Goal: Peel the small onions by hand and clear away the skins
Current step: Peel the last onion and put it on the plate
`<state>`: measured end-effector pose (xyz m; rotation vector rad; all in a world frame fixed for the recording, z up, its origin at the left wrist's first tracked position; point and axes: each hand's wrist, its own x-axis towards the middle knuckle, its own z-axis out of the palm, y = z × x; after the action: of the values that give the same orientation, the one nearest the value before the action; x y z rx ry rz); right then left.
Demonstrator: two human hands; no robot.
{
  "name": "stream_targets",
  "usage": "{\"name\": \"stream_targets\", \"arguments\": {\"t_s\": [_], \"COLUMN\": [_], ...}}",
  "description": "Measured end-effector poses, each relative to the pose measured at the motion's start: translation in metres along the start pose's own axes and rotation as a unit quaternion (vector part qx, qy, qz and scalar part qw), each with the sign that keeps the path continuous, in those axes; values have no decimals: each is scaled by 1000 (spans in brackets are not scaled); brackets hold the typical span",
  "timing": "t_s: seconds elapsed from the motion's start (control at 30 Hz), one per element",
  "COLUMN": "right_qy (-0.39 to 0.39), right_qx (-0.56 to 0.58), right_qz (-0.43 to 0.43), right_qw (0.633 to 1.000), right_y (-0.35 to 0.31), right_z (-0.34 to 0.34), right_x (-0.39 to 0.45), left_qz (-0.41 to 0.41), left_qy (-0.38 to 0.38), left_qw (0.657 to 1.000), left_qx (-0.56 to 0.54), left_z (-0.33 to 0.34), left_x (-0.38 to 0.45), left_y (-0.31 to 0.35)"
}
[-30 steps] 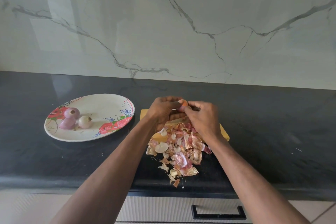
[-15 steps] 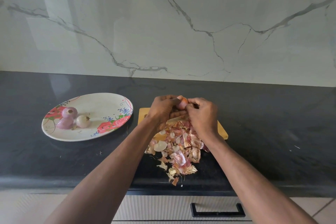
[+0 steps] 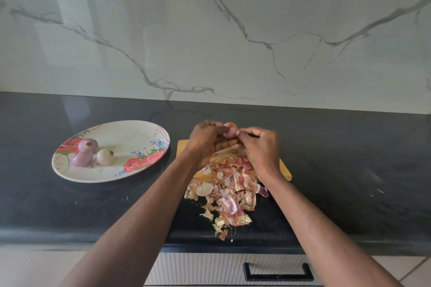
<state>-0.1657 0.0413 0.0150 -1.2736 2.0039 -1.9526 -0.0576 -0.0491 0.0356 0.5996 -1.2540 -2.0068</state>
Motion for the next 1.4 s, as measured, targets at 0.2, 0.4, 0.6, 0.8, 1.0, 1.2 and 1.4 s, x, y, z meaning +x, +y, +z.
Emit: {"name": "stream_targets", "arguments": {"t_s": [0.2,0.4,0.6,0.8,1.0,1.2,1.4], "right_qy": [12,18,19,37,16,-6,18], "right_qx": [8,-73,-91,-81,-63,-24,-98], "right_qz": [32,-5,-7,-1,-78,-88,-180], "right_qw": [999,997,996,996,995,996,979], "right_y": [-1,3,2,7,5,6,16], "right_z": [1,8,6,0,-1,0,2], "right_x": [-1,-4,-3,3,0,1,3], "left_qz": [5,25,5,-11,0,-2,28], "left_qy": [-21,-38,-47,-27,-9,-23,-21], "left_qw": [998,993,997,993,998,999,999], "left_qx": [55,105,63,-111,-61,-30,30], "left_z": [0,4,2,-2,-10,-7,-5], "left_x": [-2,-3,-1,0,4,4,2], "left_y": [-3,-8,-6,4,3,0,-3]}}
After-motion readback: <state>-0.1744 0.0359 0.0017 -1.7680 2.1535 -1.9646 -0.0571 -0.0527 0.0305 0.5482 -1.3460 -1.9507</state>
